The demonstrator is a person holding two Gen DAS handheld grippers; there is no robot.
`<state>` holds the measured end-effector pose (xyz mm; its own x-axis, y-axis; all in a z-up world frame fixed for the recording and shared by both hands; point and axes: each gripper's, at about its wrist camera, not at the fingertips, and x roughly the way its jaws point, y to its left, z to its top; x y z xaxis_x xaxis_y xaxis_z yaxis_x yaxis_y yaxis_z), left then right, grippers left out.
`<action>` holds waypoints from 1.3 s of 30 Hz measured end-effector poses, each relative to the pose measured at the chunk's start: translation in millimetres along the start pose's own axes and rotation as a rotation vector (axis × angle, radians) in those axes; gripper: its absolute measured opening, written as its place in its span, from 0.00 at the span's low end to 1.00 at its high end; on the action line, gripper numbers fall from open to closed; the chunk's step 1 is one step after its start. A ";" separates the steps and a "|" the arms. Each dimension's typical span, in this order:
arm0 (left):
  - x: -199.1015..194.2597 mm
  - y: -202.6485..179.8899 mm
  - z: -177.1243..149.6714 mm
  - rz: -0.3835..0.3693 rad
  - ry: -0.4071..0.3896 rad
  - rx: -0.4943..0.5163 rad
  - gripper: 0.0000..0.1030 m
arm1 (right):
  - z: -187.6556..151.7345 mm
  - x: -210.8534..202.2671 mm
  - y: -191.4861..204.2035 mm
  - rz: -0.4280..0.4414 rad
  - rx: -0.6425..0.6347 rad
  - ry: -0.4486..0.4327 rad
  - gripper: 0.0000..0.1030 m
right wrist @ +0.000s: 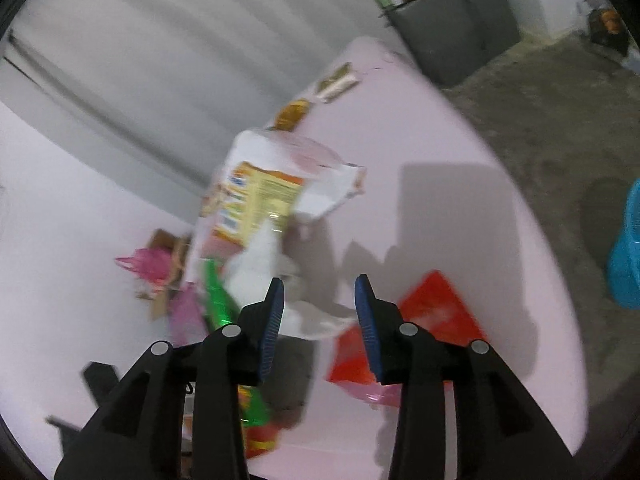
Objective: Collect trash
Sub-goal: 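Move the right tool over the red wrapper and close on it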
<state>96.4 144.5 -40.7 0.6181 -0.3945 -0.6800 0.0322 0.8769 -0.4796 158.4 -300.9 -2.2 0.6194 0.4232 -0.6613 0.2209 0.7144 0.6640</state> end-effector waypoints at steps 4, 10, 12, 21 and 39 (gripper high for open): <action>-14.8 -5.2 3.8 -0.028 -0.040 0.028 0.02 | -5.7 -13.7 -13.2 -0.092 0.017 -0.033 0.55; -29.1 -15.2 7.0 -0.065 -0.077 0.053 0.02 | -13.0 -3.7 -41.9 -0.198 0.073 0.013 0.57; -33.2 -18.7 7.9 -0.076 -0.088 0.058 0.01 | -15.0 0.2 -36.8 -0.224 0.028 0.000 0.57; -50.4 -39.9 13.0 -0.109 -0.134 0.106 0.01 | -32.0 21.3 -2.9 -0.435 -0.210 0.003 0.34; -49.1 -53.4 7.8 -0.101 -0.125 0.130 0.01 | -64.1 -23.2 20.5 -0.265 -0.454 -0.080 0.51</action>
<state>70.4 119.2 22.6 0.6991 -0.4525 -0.5537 0.1953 0.8657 -0.4608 100.3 -260.3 4.4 0.6459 0.1645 -0.7455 0.0404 0.9678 0.2485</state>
